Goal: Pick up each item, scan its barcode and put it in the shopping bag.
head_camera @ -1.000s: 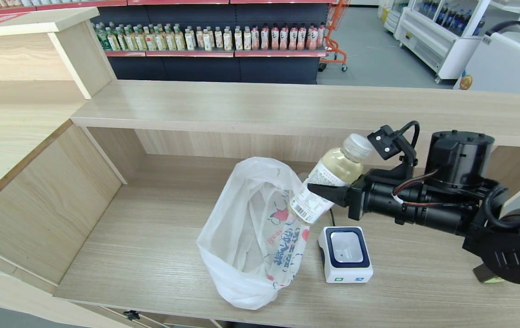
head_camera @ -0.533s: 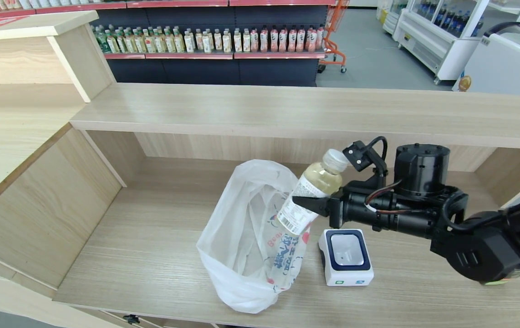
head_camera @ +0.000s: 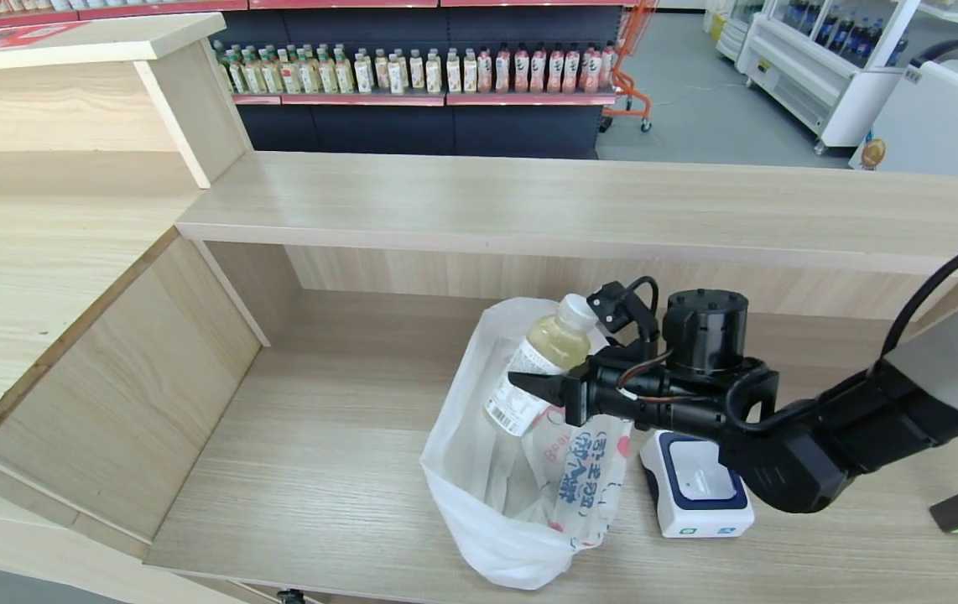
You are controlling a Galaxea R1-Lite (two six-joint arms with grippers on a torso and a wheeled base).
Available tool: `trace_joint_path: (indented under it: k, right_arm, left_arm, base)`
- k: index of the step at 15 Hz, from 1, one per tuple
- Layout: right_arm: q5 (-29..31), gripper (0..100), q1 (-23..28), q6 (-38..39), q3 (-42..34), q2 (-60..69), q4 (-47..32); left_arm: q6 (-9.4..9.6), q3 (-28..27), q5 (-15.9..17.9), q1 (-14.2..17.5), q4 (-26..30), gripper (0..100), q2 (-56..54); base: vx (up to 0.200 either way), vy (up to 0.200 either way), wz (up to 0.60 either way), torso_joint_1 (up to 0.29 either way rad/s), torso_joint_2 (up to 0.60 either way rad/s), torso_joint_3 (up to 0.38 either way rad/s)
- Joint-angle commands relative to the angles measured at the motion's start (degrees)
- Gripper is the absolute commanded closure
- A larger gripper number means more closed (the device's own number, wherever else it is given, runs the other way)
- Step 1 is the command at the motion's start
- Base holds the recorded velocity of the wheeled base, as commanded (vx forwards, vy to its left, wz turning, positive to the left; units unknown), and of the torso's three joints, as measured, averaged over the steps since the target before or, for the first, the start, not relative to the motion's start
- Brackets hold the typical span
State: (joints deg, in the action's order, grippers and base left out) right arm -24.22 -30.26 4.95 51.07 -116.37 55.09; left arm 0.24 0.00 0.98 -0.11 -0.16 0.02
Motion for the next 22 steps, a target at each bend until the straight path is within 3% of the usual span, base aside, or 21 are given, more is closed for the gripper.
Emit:
trace_joint_path:
  k: [1,6,11,21,22]
  right_arm:
    - [0.0,100,0.0,-1.7,1.5,-4.9,0.9]
    - [5.2,100,1.0,-10.9,9.9,-14.2,4.1]
    - [6.5,100,1.4,-16.5,15.2,-18.5,4.2]
    - [6.4,100,0.9,-22.2,16.1,-21.7,8.5]
    - [6.4,0,0.9,-22.4,15.9,-21.7,8.5]
  left_arm:
    - [0.02,0.0,0.0,-0.1,0.0,0,0.1]
    - [-0.07,0.0,-0.1,-0.1,0.0,0,0.1]
    - [0.02,0.0,-0.1,-0.1,0.0,0,0.1]
    - [0.11,0.0,-0.1,-0.1,0.0,0,0.1]
    - [0.11,0.0,-0.1,-0.1,0.0,0,0.1]
  base:
    - [0.0,0.0,0.0,0.0,0.0,0.0]
    - [0.0,0.0,0.0,0.0,0.0,0.0]
    - [0.0,0.0,0.0,0.0,0.0,0.0]
    - [0.0,0.0,0.0,0.0,0.0,0.0]
    - [0.0,0.0,0.0,0.0,0.0,0.0]
